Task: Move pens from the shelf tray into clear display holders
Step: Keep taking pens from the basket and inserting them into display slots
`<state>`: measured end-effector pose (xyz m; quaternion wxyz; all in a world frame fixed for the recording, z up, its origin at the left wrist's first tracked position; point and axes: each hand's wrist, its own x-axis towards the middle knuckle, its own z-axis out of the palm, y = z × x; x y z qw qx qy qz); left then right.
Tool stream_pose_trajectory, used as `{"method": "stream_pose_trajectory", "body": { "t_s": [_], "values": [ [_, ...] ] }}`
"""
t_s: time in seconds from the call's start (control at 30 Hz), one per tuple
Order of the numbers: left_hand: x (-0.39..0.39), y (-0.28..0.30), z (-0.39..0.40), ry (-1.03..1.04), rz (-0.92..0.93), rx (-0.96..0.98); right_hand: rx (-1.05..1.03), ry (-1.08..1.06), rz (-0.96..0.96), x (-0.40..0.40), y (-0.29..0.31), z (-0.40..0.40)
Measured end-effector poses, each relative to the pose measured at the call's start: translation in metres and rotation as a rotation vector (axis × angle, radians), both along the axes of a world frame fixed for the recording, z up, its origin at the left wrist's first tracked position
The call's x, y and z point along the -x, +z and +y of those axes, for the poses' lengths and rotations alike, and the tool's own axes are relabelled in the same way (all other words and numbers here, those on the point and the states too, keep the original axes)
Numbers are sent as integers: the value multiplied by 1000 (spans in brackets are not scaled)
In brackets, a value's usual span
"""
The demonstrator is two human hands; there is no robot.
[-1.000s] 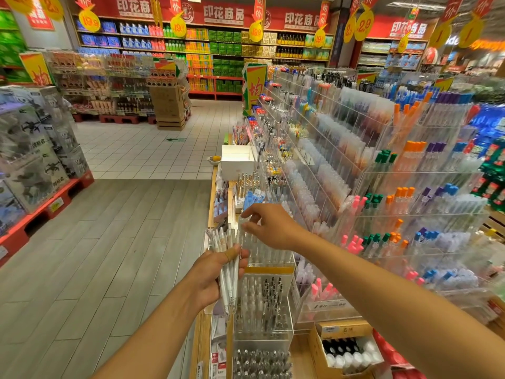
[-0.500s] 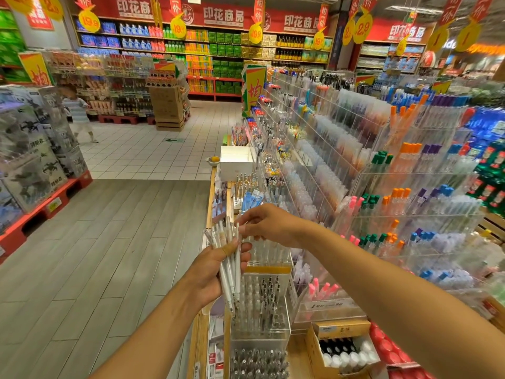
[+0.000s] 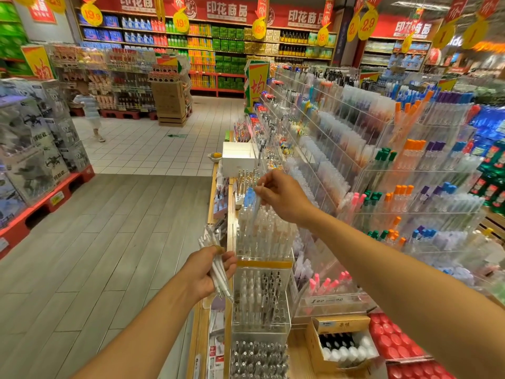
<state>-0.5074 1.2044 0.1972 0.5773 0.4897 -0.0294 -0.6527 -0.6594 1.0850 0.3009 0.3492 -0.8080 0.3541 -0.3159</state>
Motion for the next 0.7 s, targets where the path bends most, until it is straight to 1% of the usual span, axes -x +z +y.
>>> {"method": "stream_pose_trajectory", "body": {
  "t_s": [0.07, 0.23, 0.33, 0.47, 0.53, 0.7],
  "values": [
    [-3, -3, -1, -8, -2, -2, 79, -6, 103, -2, -4, -1],
    [-1, -1, -2, -34, -59, 25, 137, 23, 282, -7, -19, 0],
    [1, 1, -2, -59, -99, 23, 170, 28, 344, -9, -25, -1],
    [1, 0, -2, -95, -130, 33, 298, 7, 467, -12, -30, -8],
    [2, 0, -2, -110, -138, 42, 347, -1, 495, -12, -35, -9],
    [4, 1, -3, -139, -150, 62, 378, -34, 521, -15, -38, -9]
  ]
}}
